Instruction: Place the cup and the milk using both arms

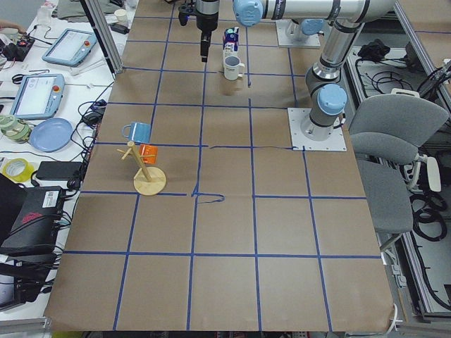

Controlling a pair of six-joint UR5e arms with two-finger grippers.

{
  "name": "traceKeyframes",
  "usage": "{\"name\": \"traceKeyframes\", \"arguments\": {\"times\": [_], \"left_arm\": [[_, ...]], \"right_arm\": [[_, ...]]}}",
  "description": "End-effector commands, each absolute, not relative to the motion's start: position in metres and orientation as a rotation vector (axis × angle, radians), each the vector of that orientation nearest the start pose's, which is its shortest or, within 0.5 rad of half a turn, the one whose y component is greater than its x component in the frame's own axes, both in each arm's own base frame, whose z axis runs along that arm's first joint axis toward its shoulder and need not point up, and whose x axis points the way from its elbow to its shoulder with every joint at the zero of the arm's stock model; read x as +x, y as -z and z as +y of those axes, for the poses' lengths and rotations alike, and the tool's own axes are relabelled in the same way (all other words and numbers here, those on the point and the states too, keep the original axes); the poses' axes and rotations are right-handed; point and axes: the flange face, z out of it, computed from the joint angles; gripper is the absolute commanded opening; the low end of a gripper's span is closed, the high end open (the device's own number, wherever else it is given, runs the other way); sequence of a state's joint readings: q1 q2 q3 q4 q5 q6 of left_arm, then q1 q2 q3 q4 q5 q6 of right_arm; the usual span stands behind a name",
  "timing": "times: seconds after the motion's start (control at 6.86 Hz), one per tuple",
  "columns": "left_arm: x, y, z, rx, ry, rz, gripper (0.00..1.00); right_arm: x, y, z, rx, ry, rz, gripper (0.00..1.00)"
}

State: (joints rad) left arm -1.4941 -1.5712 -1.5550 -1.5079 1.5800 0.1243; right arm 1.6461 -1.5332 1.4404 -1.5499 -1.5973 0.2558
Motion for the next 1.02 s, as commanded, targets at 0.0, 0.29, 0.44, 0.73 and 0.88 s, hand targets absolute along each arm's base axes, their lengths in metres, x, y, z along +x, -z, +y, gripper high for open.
{"name": "traceKeyframes", "arguments": {"times": [0.0, 0.29, 0.44, 0.73, 0.88], "left_arm": [[-0.0937, -0.5013, -0.5085, 0.074, 0.118, 3.122, 1.00], [-0.0937, -0.5012, -0.5085, 0.074, 0.118, 3.122, 1.00], [-0.0937, -0.5013, -0.5085, 0.074, 0.118, 3.122, 1.00], [-0.0937, -0.5020, -0.5080, 0.074, 0.120, 3.121, 1.00], [-0.0937, -0.5013, -0.5085, 0.074, 0.118, 3.122, 1.00]], "right_arm": [[0.1621, -0.5320, -0.5034, 0.222, 0.113, 3.147, 0.98], [0.1617, -0.5292, -0.5034, 0.031, 0.098, 3.163, 1.00], [0.1626, -0.5269, -0.5029, 0.021, 0.090, 3.162, 1.00], [0.1624, -0.5272, -0.5019, 0.037, 0.086, 3.164, 1.00], [0.1624, -0.5274, -0.5020, 0.038, 0.088, 3.164, 1.00]]}}
